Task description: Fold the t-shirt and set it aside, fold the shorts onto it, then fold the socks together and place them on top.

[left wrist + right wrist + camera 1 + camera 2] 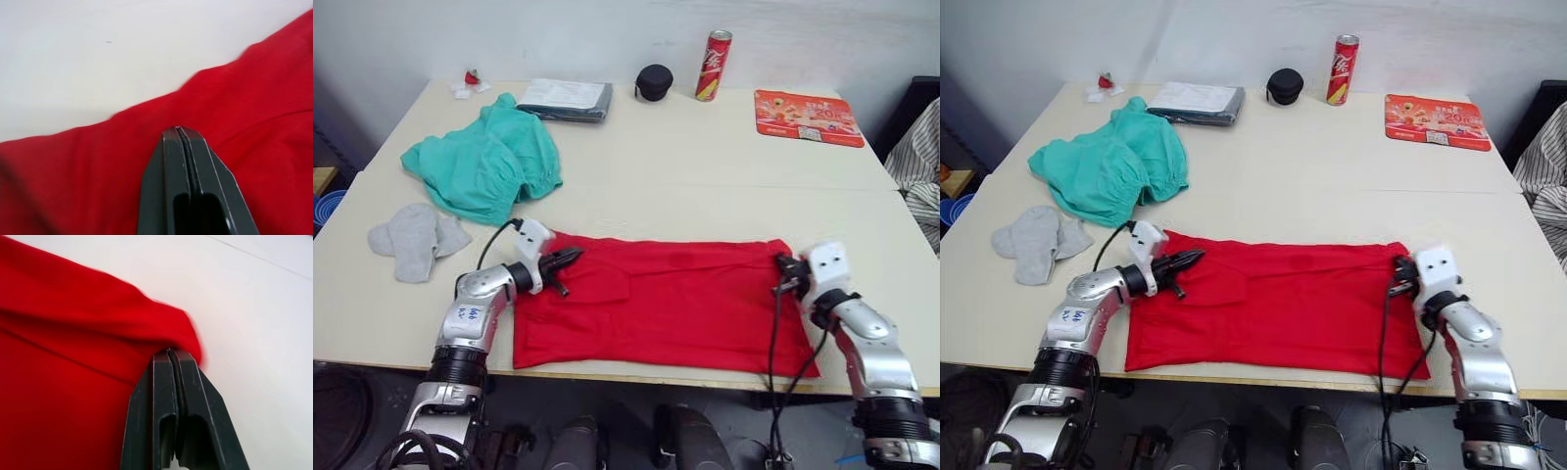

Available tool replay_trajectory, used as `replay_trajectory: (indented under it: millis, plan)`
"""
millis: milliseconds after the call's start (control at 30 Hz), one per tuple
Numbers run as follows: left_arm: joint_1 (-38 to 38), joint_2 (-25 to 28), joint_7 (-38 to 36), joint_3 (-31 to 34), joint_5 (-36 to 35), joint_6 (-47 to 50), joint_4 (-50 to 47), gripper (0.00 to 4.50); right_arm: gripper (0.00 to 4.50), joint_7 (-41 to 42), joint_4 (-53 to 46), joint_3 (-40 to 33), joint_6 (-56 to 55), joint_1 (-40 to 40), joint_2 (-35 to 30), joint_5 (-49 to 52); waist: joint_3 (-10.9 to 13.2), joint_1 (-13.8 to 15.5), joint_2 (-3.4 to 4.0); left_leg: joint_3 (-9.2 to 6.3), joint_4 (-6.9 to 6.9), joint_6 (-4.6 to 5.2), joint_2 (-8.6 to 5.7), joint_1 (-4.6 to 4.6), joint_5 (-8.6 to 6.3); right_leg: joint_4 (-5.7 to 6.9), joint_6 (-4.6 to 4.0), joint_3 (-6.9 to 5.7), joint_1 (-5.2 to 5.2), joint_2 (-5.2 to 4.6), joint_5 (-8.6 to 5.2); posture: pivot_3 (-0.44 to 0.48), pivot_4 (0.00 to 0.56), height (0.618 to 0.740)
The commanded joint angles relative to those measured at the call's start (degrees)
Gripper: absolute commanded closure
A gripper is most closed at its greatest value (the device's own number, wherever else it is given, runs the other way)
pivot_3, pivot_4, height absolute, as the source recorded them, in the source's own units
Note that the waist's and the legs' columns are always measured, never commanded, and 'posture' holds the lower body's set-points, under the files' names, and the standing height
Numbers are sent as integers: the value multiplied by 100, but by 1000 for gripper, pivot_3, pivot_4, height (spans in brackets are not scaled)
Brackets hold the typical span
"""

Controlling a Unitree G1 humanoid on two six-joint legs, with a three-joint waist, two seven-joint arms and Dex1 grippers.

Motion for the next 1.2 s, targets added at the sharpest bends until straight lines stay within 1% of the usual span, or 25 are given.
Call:
replay_trajectory:
  millis: [33,133,200,300,400,467,567,667,767,833,1000,1100,1200]
  plan:
    - [48,153,-314,258,-172,-292,354,4479,4500,431,297,-394,-192,-52,-318,283,0,-15,0,0,-1,0,0,0,0,0,0,0,-1,0,0,0,150,740]
    - [-19,258,-787,398,-398,-545,393,4479,4500,833,399,-608,-188,-204,-499,590,1,-36,0,1,-1,0,1,-2,0,0,-1,0,-3,0,0,0,150,740]
    - [-73,365,-1072,491,-574,-541,316,4479,4500,1067,232,-686,-30,-286,-550,843,1,-58,0,1,-1,0,1,-5,0,2,-1,0,-7,-1,0,0,150,740]
    - [-89,495,-1524,541,-853,-341,31,4479,4500,1287,-181,-599,192,-309,-547,1045,1,-76,0,-5,-3,-1,4,-7,0,1,-1,-5,-7,0,0,0,150,740]
    - [77,621,-2028,352,-1239,244,-717,4479,4500,1321,-872,-135,505,-293,-401,971,2,-83,1,-7,-7,-2,4,-12,0,4,-1,-6,-7,-1,0,0,150,740]
    - [169,592,-2047,131,-1165,382,-1035,4479,4500,1159,-1156,190,628,-353,-192,833,2,-87,1,-7,-9,-2,4,-12,0,4,-1,-6,-6,-1,0,0,150,740]
    - [185,358,-1641,-122,-860,358,-1155,4479,4500,920,-1232,593,639,-462,138,575,2,-87,1,-8,-12,-3,3,-10,-1,4,-1,-5,-6,-1,0,0,150,740]
    - [190,110,-1200,-270,-590,270,-1057,4479,4500,753,-979,881,450,-575,342,259,2,-66,0,-7,-12,-2,0,-13,-1,4,0,-6,-8,-1,0,0,150,740]
    - [204,-17,-898,-293,-357,82,-766,4479,4500,570,-436,823,194,-722,464,124,3,-60,0,-6,-12,-2,-1,-17,0,2,0,-7,-10,-1,0,0,150,740]
    - [222,19,-803,-263,-219,-52,-517,4479,4500,618,-8,726,-21,-753,347,48,2,-49,0,-6,-12,-1,-1,-16,0,3,0,-9,-11,0,0,0,150,740]
    - [265,288,-1046,-70,-187,-511,20,4479,4500,1031,781,218,-359,-754,-93,336,2,-24,0,-6,-13,-1,-1,-14,0,-1,0,-8,-7,-2,0,0,150,740]
    - [256,401,-1404,157,-491,-719,83,4479,4500,1511,1075,-13,-483,-759,-433,515,4,-25,2,-6,-14,-1,0,-10,0,-1,0,-9,-7,-1,0,0,150,740]
    - [293,574,-1900,387,-898,-648,-234,4479,4500,2188,1020,-244,-97,-886,-819,959,6,-56,3,-5,-14,-1,1,-13,0,-1,0,-8,-9,-2,0,0,150,740]
